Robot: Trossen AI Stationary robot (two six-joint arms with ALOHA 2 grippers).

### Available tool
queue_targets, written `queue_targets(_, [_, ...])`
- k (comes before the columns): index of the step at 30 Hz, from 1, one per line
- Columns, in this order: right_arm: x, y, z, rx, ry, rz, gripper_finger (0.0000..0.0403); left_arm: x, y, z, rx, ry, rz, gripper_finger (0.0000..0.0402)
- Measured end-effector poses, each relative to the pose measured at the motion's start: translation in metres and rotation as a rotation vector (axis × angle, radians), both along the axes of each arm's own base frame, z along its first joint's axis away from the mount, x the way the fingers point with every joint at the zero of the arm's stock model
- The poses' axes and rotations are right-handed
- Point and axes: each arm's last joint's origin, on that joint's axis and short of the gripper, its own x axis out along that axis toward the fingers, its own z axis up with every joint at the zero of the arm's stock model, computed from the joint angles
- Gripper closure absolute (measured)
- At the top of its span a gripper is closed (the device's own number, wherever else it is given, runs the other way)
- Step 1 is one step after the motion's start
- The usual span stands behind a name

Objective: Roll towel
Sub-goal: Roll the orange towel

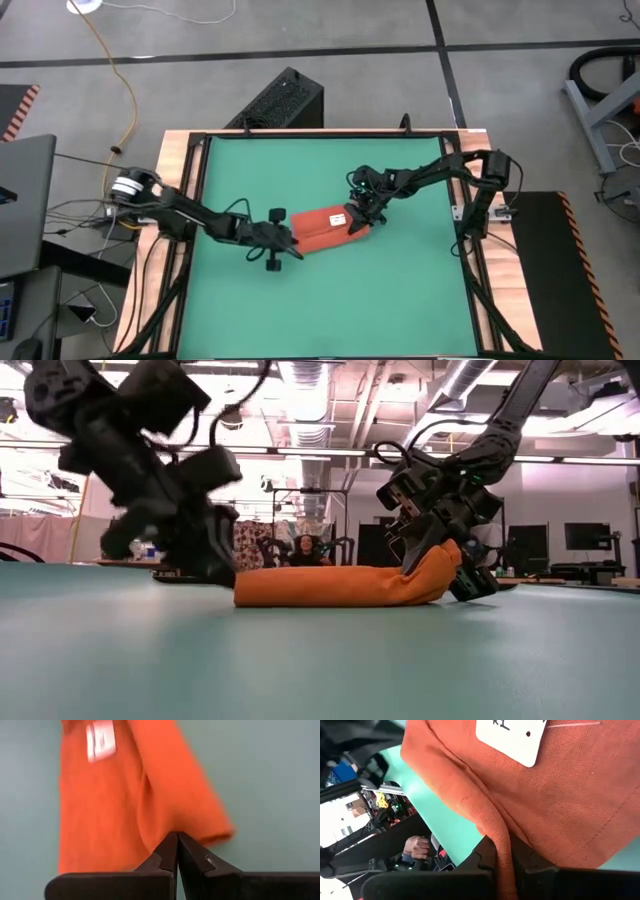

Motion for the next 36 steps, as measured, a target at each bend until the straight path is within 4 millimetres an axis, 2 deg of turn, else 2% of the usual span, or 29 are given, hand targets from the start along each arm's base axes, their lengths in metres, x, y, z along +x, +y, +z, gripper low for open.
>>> queue_targets(3, [0.000, 0.000, 0.000, 0.000, 0.000, 0.001, 0.0370, 0.005, -0.001, -0.013, -0.005, 0.033, 0.001, 0.0401])
queue_targets(8, [0.001, 0.000, 0.002, -0.016, -0.025, 0.020, 0.0359, 0.008, -0.006, -0.025, -0.072, 0.083, -0.037, 0.0402])
queue_targets(19, [0.005, -0.002, 0.006, -0.013, -0.091, 0.024, 0.0310, 0.006, -0.009, -0.026, -0.128, 0.115, -0.088, 0.0402])
queue_targets(28, [0.006, -0.022, 0.011, -0.074, -0.203, -0.007, 0.0255, 0.005, -0.006, -0.027, -0.137, 0.139, -0.093, 0.0402])
queue_targets(36, [0.001, -0.034, 0.014, -0.070, -0.252, 0.003, 0.0251, 0.005, -0.003, -0.027, -0.156, 0.148, -0.098, 0.0402])
